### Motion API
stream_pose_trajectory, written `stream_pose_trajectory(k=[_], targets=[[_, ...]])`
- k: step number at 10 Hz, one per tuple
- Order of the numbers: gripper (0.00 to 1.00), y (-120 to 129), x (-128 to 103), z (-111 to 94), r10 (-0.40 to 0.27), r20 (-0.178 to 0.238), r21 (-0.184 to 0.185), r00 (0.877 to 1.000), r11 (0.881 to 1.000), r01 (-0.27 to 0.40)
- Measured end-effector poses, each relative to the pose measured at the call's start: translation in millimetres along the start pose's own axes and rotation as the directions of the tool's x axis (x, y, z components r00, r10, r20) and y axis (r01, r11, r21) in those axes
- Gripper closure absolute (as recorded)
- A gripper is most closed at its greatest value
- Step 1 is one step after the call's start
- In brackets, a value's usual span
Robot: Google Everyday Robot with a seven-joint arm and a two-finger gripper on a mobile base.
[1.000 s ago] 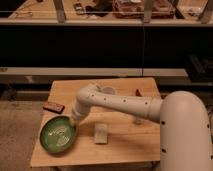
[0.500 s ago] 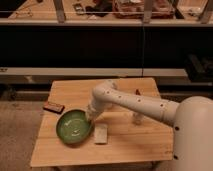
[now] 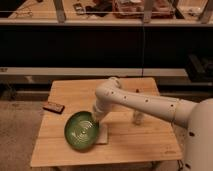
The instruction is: Drag the ceramic bowl in a circle
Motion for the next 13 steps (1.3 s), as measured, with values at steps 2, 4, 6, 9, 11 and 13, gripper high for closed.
stream_pose_trajectory(k=[2, 4, 6, 9, 11, 13], targets=[[1.00, -27.4, -7.9, 8.3, -0.115, 0.033, 0.023, 0.993, 0.993, 0.115], [1.00, -65.4, 0.0, 21.4, -0.223, 0.047, 0.065, 0.974, 0.973, 0.220], [1.00, -91.7, 16.7, 32.6, -0.272, 0.042, 0.103, 0.961, 0.958, 0.266], [1.00, -108.9, 45.5, 46.9, -0.273, 0.037, 0.138, 0.961, 0.954, 0.265], [1.00, -110.5, 65.5, 49.0, -0.226, 0.025, 0.155, 0.974, 0.963, 0.219], [1.00, -94.1, 82.9, 49.4, -0.092, 0.028, 0.139, 0.995, 0.986, 0.088]])
